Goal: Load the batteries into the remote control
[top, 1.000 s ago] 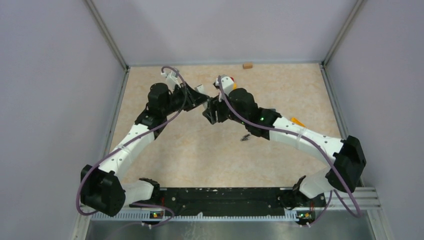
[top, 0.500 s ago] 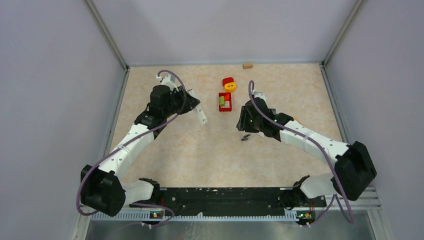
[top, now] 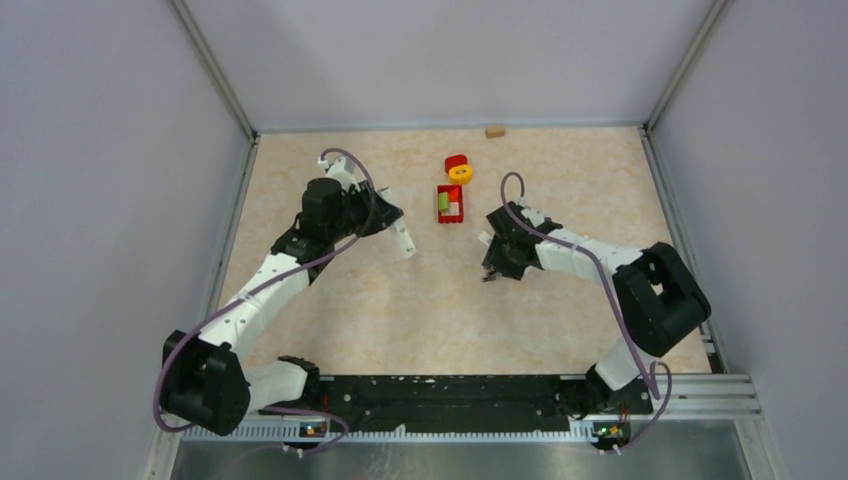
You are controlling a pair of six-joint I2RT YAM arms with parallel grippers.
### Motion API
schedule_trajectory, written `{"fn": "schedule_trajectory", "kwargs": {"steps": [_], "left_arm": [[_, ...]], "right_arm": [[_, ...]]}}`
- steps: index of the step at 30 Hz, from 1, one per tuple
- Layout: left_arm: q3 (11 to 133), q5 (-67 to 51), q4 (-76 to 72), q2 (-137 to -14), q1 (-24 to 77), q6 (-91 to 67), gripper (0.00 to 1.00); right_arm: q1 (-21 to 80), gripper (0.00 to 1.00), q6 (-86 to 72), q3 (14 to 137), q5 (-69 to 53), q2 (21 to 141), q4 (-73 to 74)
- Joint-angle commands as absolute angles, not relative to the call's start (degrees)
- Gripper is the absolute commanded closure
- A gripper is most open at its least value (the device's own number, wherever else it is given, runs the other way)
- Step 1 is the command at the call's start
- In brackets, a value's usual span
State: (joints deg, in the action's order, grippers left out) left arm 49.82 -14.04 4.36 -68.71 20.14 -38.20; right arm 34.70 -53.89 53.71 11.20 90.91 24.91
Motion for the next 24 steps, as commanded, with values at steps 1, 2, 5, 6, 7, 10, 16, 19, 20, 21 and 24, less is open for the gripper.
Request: {"fn": "schedule_trajectory", "kwargs": {"steps": [1, 2, 5, 6, 7, 10, 16, 19, 20, 21, 24], "left_arm": [[49.4, -16.5, -2.3, -65.8, 20.0, -36.7, 1.00], [49.4, -16.8, -2.6, -65.6, 20.0, -36.5, 1.00], [49.2, -17.1, -3.2, -65.2, 20.0, -36.0, 1.00], [49.2, -17.2, -3.3, -65.1, 20.0, -35.8, 1.00], [49.1, -17.3, -3.4, -65.0, 19.9, -35.7, 1.00], [49.2, -17.4, -3.4, -64.9, 19.9, -35.3, 1.00], [48.8, -17.5, -3.9, -64.5, 19.9, -34.8, 1.00], [48.6, -15.5, -4.1, -63.2, 20.0, -33.5, 1.00], [48.3, -13.8, -4.1, -62.3, 19.9, -33.1, 1.00], [48.0, -12.0, -4.3, -61.2, 19.9, -32.6, 1.00], [47.5, -7.7, -4.7, -58.2, 19.9, -30.9, 1.00]], "right_arm": [[34.3, 0.55, -58.9, 56.5, 11.3, 93.8, 25.2], [34.3, 0.55, -59.2, 56.5, 11.8, 94.0, 25.3], [34.2, 0.55, -60.4, 56.6, 13.3, 94.3, 25.3], [34.1, 0.55, -60.7, 56.8, 13.7, 94.6, 25.5], [34.0, 0.56, -60.7, 57.0, 13.8, 94.8, 25.7], [33.9, 0.56, -60.7, 58.0, 14.9, 96.0, 26.5], [33.8, 0.66, -61.0, 60.6, 16.4, 99.0, 29.0], [33.8, 0.71, -60.8, 62.4, 16.4, 100.9, 31.0], [33.8, 0.73, -60.6, 62.9, 16.4, 101.5, 31.2], [33.8, 0.74, -60.4, 63.2, 16.1, 102.0, 31.7], [33.8, 0.80, -59.9, 63.4, 15.9, 102.9, 31.6]]}}
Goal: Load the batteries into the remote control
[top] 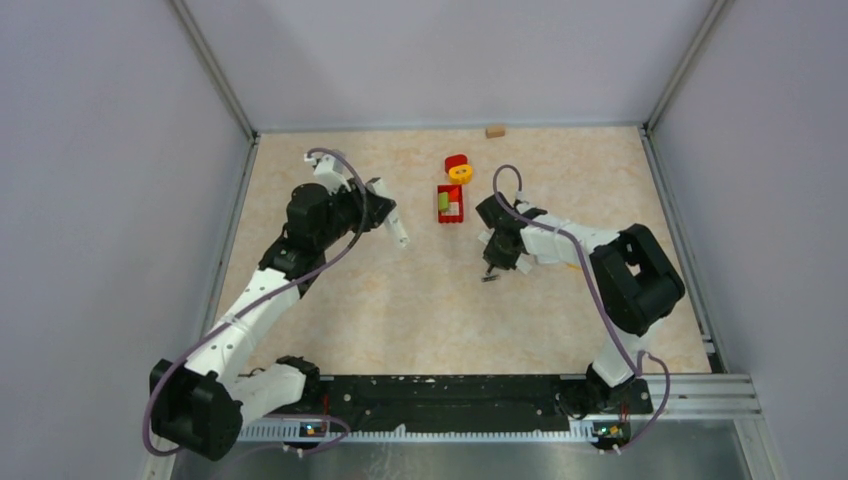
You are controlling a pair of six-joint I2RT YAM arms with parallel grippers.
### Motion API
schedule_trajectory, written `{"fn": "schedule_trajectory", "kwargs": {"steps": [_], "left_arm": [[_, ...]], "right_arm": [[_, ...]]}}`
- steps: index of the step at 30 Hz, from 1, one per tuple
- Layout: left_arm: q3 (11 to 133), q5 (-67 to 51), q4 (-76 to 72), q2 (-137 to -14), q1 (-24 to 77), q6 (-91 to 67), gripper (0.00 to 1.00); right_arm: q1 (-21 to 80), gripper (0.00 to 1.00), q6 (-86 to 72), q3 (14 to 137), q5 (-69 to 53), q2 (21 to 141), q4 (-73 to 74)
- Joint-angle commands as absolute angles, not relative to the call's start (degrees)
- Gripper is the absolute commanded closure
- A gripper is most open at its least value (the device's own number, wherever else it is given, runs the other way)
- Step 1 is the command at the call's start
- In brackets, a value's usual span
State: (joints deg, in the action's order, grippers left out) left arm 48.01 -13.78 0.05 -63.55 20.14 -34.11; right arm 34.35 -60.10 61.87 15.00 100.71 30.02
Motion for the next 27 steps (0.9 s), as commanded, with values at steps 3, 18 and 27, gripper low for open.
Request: {"fn": "schedule_trajectory", "kwargs": {"steps": [3, 18, 27], "left_arm": [[47.2, -5.9, -4.9, -57.1, 19.9, -30.8, 1.00], [46.4, -46.6, -26.2, -65.6, 20.0, -38.8, 1.00], [47.1, -50.9, -32.0, -68.8, 20.2, -47.8, 1.00]], "right_arm": [[33.8, 0.95, -59.5, 63.5, 16.3, 103.1, 31.2], [33.9, 1.00, -44.8, 62.0, 15.2, 80.5, 18.0], [37.5, 1.00, -31.1, 57.0, -6.6, 63.5, 1.0]]}}
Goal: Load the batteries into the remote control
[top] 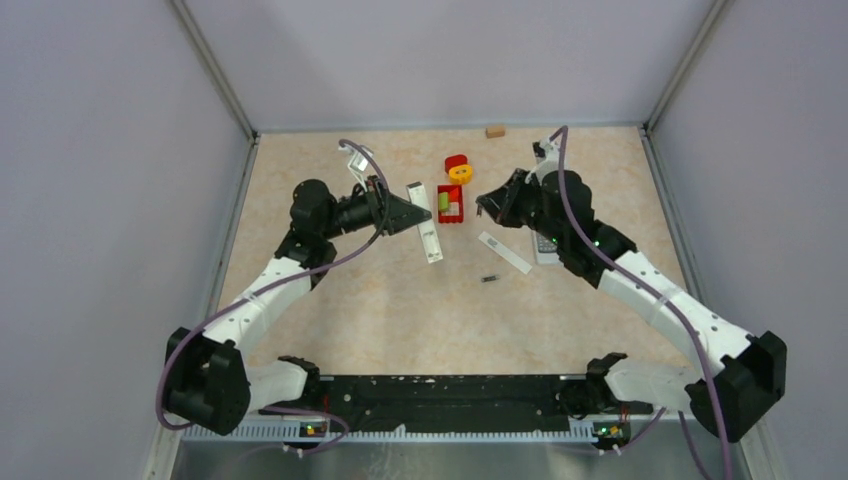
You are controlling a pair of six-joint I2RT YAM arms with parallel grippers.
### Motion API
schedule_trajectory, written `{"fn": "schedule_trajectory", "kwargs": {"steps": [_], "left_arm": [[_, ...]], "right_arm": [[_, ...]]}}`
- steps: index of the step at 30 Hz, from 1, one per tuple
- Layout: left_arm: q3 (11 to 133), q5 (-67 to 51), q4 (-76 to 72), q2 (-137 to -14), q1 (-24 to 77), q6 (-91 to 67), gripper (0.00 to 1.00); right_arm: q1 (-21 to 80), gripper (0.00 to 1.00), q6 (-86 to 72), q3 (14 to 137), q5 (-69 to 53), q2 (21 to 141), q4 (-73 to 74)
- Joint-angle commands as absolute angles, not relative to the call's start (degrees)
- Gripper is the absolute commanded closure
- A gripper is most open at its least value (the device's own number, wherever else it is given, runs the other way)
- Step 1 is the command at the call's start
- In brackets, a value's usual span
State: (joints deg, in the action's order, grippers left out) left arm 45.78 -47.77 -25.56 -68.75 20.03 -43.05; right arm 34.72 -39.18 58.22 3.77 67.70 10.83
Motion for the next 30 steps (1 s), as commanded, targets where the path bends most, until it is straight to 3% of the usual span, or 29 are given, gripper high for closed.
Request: {"fn": "schedule_trajectory", "kwargs": {"steps": [1, 12, 30], "left_arm": [[47.8, -50.6, -30.1, -69.1, 20.2, -48.7, 1.00], [51.5, -51.5, -27.1, -71.3, 20.1, -59.3, 1.00], [51.8, -51.3, -32.0, -72.4, 19.8, -66.0, 1.00]], "right_arm": [[39.4, 1.00, -29.9, 57.4, -6.7, 62.8, 0.5], [53.1, 1.00, -20.6, 62.2, -1.8, 64.2, -0.8], [55.0, 1.00, -20.0, 63.2, 1.5, 66.7, 0.6]]}}
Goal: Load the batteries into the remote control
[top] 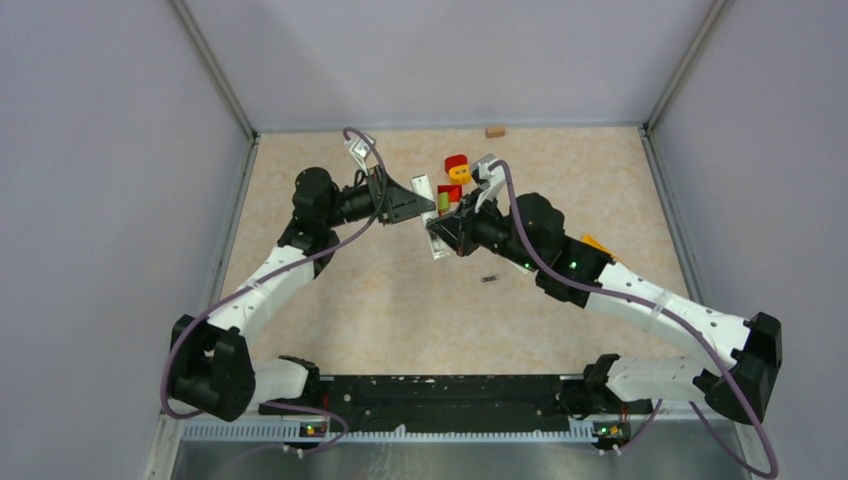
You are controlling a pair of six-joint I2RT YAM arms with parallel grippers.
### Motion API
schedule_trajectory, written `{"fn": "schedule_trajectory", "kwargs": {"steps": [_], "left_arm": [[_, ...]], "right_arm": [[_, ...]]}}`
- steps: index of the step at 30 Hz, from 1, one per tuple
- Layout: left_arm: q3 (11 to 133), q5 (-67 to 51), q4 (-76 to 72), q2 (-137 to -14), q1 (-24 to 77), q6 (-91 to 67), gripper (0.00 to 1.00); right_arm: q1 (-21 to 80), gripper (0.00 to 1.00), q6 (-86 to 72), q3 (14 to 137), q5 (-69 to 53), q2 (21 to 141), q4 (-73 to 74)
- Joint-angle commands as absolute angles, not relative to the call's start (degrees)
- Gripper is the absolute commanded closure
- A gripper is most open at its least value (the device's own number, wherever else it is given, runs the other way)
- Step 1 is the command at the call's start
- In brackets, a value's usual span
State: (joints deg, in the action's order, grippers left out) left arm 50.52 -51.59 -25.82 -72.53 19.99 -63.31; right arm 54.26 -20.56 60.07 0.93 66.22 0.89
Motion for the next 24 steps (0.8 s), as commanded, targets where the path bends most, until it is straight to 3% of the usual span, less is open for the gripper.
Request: {"fn": "schedule_trajectory", "kwargs": {"steps": [1, 6, 11, 19, 24], "left_arm": [[51.5, -51.1, -33.1, -72.4, 19.8, -66.5, 1.00], [50.6, -50.3, -36.4, -72.4, 19.5, -68.5, 1.00], [50.6, -50.0, -36.2, -71.8, 19.0, -67.7, 1.00], [50.9, -49.4, -35.5, -71.9, 18.1, -66.9, 1.00], [51.1, -49.2, -35.3, -72.1, 17.8, -66.1, 1.00]], "right_arm": [[55.0, 1.00, -20.3, 63.2, 1.6, 66.7, 1.4], [55.0, 1.00, -21.0, 62.9, 1.4, 66.7, 2.3], [55.0, 0.78, -21.7, 63.3, 2.1, 65.5, 3.5], [55.0, 0.70, -23.9, 65.7, 2.3, 64.3, 5.2], [55.0, 0.53, -26.1, 66.6, 2.9, 63.0, 4.7]]}}
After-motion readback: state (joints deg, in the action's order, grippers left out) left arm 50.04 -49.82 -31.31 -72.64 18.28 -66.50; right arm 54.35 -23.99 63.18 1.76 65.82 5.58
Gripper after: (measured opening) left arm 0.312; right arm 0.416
